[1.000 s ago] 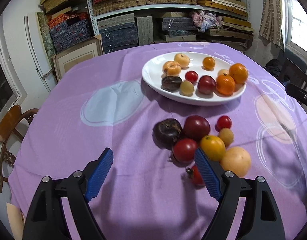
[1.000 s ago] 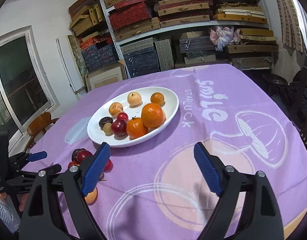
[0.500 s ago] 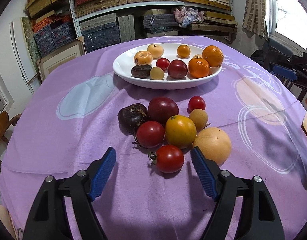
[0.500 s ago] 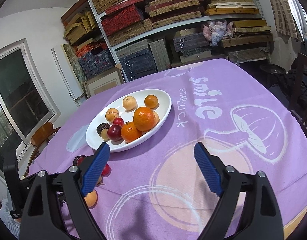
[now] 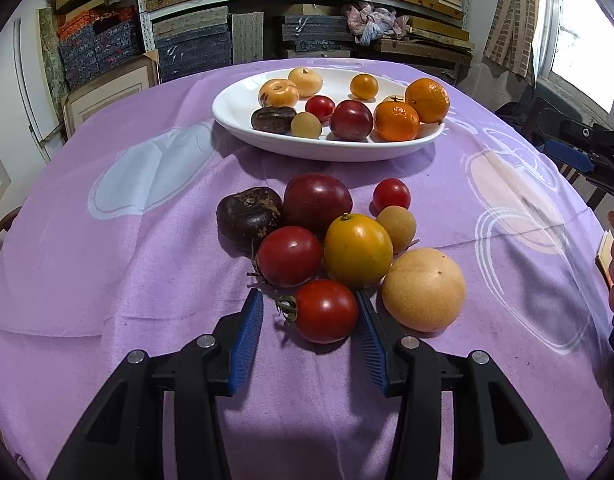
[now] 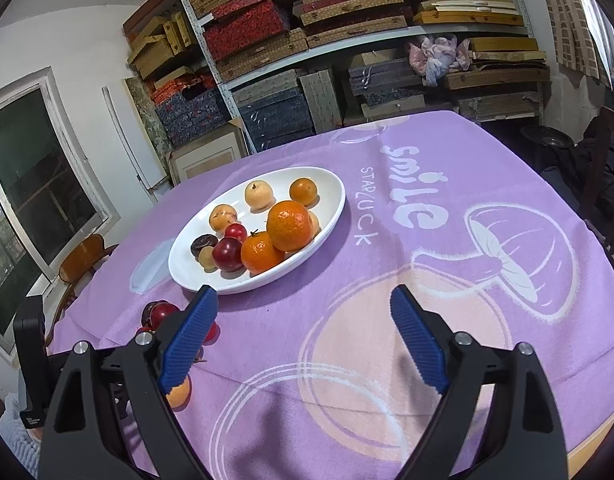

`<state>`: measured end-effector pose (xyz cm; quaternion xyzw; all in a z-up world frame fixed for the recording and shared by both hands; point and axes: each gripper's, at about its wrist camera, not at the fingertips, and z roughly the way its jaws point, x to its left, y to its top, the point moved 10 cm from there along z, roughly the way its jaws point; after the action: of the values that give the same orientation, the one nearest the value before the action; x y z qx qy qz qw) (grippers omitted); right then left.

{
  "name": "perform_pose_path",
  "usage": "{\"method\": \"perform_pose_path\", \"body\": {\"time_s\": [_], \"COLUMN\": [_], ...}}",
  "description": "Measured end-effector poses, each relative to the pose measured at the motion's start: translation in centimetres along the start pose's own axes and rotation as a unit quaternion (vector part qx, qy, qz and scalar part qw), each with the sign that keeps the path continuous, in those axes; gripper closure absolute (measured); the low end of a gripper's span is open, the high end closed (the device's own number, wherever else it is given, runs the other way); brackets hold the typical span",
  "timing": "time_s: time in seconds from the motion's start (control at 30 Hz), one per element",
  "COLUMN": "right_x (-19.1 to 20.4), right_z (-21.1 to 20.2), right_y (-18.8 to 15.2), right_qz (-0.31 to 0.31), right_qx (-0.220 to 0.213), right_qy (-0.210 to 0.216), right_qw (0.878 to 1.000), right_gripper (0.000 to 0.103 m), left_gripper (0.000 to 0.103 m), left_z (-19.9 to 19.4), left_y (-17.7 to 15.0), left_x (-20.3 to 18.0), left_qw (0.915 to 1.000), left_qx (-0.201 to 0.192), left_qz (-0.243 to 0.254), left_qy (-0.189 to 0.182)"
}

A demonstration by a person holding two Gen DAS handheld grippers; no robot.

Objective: Organize fruits
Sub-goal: 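Grasp a red tomato with the left gripper while the right gripper grasps a large pale grapefruit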

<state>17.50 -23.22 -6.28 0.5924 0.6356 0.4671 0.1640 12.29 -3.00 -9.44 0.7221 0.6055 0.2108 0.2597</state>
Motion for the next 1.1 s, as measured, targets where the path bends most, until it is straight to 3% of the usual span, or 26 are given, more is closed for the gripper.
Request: {"method": "perform_pose_path", "body": {"time_s": [0.1,0.17,0.3,0.53,0.67,0.8,1.1], "right_x": [0.9,1.8,3.0,3.3,4.8,7.7,13.4], "right_z": [0.3,0.5,1.2,1.6,1.8,2.1,3.5], "right_y": [-0.3,-0.7,-1.6,-2.2,-3.1,-4.7,-9.1], "right_qz": [-0.016,-0.035,-0.063,-0.062,-0.091,-0.147,-0.252], "right_qx": [0.008,0.013,0.027,0.039,0.05,0.065,0.11], "right_qy": [0.007,0.01,0.015,0.022,0.033,0.048,0.061], "right_qw": [1.0,0.999,0.998,0.997,0.994,0.986,0.96], "right_gripper": [0.017,0.017,0.017,0.017,0.017,0.017,0.017], "left_gripper": [0.055,0.065,0.066,0.066,0.066,0.067,0.066], "left_z": [-0.1,-0.2,-0.3,-1.1,-1.8,-1.9,-2.0], "left_y": [0.0,0.0,0.0,-0.8,-1.3,-1.4,-1.6], "left_x": [0.4,0.7,1.0,3.8,5.2,6.5,6.6], "left_qw": [0.9999,0.9998,0.9997,0.999,0.9981,0.9967,0.9961], "left_qx": [-0.002,-0.004,-0.005,-0.004,-0.007,-0.007,-0.001], "left_qz": [-0.01,-0.017,-0.022,-0.028,-0.039,-0.062,-0.054], "left_qy": [-0.004,-0.007,-0.008,0.035,0.048,0.051,0.07]}}
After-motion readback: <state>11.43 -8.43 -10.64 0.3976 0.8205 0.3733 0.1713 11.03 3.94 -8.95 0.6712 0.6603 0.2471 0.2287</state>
